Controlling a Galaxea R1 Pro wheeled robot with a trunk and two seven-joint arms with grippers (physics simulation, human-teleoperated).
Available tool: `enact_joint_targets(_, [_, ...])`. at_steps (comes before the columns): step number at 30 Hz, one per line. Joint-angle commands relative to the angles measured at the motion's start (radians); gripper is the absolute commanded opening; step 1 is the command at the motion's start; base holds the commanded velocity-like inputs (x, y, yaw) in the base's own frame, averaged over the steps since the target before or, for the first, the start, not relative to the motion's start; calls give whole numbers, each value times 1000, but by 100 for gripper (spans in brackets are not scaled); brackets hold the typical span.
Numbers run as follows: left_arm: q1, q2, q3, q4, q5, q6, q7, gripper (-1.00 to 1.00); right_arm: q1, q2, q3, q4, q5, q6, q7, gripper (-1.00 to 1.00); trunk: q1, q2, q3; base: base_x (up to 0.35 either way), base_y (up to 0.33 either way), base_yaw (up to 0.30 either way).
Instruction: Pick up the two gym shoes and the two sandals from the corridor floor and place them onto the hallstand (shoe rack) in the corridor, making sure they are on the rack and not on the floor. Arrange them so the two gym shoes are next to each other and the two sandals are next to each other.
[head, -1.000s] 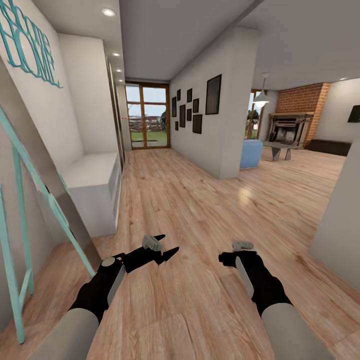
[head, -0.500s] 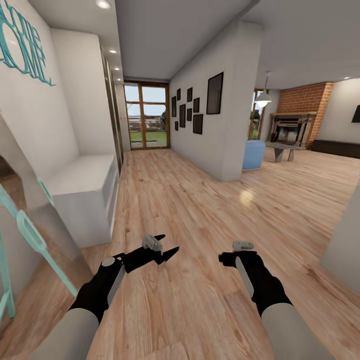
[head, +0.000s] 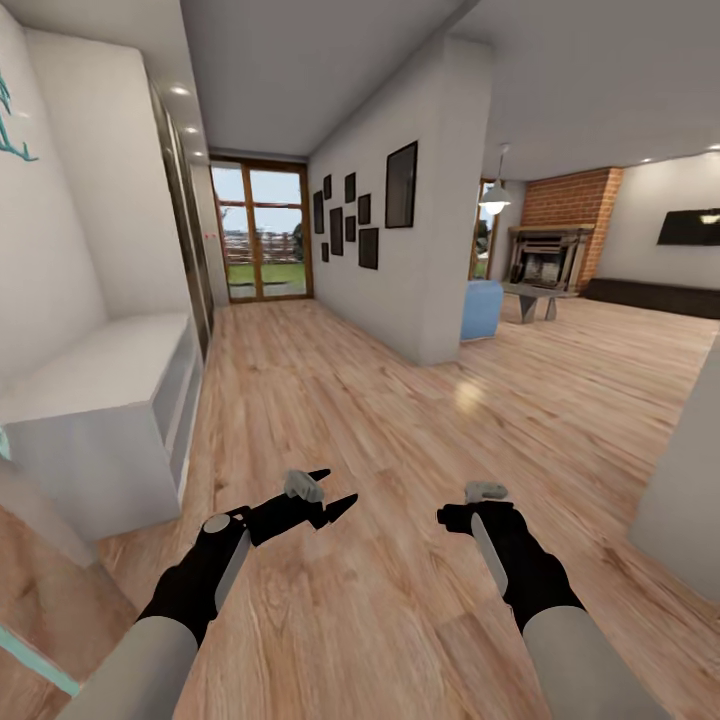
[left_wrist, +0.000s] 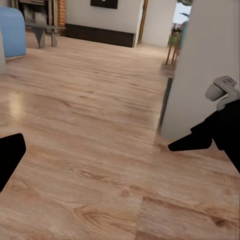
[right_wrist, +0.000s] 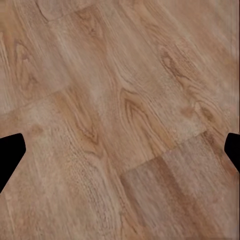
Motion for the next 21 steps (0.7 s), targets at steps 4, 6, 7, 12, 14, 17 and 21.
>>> enact_joint_targets(4, [-1,0,2,0,-1,-3,-4,100,-1,1,-2,-1,-4,4,-4,100,0,0,-1,345,0,-298])
enact_joint_targets(6, [-1,0,2,0,-1,-3,-4,100,-1,1,-2,-1,-4,4,-4,100,0,0,-1,345,0,-299])
enact_joint_targets(7, [-1,0,2,0,-1,-3,-4,100,-1,1,-2,-1,-4,4,-4,100,0,0,-1,345,0,-300])
enact_joint_targets(12, [-1,0,2,0,-1,-3,-4,100,-1,1,-2,-1,-4,4,-4,100,0,0,-1,345,0,-300])
enact_joint_targets(14, [-1,0,2,0,-1,-3,-4,100,-1,1,-2,-1,-4,4,-4,100,0,0,-1,345,0,-300])
enact_joint_targets(17, [-1,0,2,0,-1,-3,-4,100,-1,1,-2,-1,-4,4,-4,100,0,0,-1,345,0,-300])
enact_joint_targets(21, [-1,0,2,0,-1,-3,-4,100,0,1,-2,-1,-4,4,-4,100,0,0,-1,345,0,-300])
